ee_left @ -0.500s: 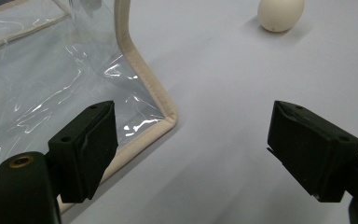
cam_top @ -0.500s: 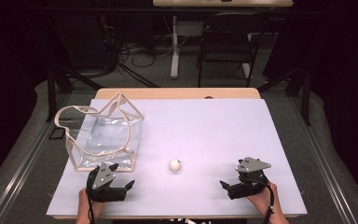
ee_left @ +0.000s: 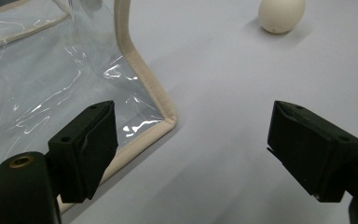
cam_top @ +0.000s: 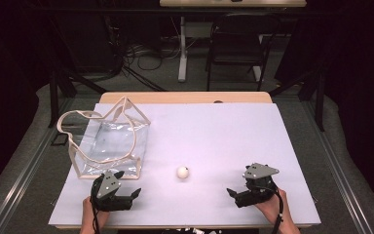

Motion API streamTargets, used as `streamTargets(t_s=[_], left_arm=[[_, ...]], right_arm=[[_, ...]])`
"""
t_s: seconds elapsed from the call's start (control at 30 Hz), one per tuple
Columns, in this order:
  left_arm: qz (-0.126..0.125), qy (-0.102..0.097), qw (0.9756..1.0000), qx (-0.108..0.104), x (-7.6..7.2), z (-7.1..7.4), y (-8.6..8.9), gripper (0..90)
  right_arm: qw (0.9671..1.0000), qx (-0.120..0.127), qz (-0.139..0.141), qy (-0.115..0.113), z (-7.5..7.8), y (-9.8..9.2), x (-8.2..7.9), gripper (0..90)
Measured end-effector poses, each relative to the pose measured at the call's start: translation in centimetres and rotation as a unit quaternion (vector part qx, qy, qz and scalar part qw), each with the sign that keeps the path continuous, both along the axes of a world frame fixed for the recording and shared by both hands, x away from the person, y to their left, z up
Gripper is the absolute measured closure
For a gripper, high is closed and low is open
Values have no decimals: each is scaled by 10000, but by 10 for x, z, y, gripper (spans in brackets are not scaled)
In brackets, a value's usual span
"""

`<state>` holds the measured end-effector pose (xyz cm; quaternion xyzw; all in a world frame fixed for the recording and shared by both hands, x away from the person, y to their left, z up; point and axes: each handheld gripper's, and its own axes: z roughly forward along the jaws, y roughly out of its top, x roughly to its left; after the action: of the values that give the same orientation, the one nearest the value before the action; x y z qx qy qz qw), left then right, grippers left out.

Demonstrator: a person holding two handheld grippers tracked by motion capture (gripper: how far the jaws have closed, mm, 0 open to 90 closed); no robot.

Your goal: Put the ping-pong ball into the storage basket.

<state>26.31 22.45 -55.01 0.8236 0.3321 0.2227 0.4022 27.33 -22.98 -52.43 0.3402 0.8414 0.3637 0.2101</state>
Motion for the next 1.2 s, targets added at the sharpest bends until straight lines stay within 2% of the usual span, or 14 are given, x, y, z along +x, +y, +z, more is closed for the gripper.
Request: streamTargets(t_s=[1.2], left_arm=[[-28,16,10000,16,0,-1,1,164]], right_arm=[[9994,-82,342,-32,6,32,21,0]])
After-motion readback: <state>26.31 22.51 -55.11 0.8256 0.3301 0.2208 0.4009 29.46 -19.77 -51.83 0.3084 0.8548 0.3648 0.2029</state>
